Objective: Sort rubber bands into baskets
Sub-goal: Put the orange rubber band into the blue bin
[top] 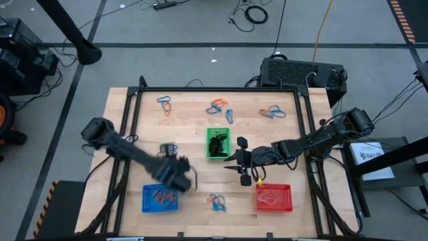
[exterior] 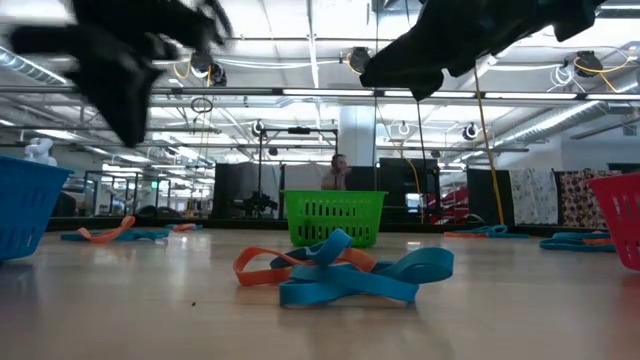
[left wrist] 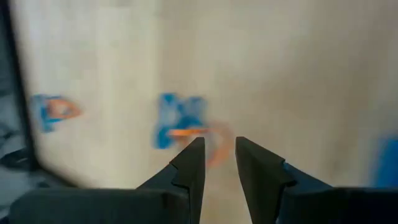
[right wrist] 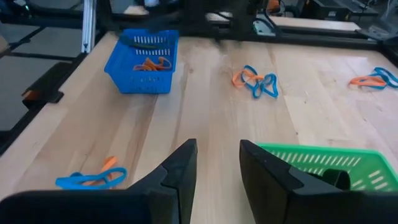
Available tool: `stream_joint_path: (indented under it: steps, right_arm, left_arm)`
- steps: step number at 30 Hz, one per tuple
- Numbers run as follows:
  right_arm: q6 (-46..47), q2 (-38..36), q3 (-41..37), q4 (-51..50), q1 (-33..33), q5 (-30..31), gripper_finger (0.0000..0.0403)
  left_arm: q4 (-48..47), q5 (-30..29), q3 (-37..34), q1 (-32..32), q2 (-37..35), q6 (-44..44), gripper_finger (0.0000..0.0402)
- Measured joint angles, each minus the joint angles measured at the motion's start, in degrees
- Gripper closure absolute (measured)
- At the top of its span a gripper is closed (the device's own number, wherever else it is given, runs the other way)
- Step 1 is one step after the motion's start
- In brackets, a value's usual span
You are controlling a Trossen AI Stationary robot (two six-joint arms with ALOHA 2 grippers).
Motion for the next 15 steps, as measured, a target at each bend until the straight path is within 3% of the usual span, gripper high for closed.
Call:
stream_joint_path:
  steps: [7,15]
  right_arm:
    - [-1.1,0.0,0.0,-2.5,-0.1,0.0,0.0289]
    - [-1.2,0.0,0.0,-6.0,-0.1,0.0,0.0289]
  left_arm:
    - [-0.3,-3.3,0.0,17.6,0.0,13.0,0.0303]
    - [3.0,-1.3,-3.0,44.2,-0.5,24.3,0.0303]
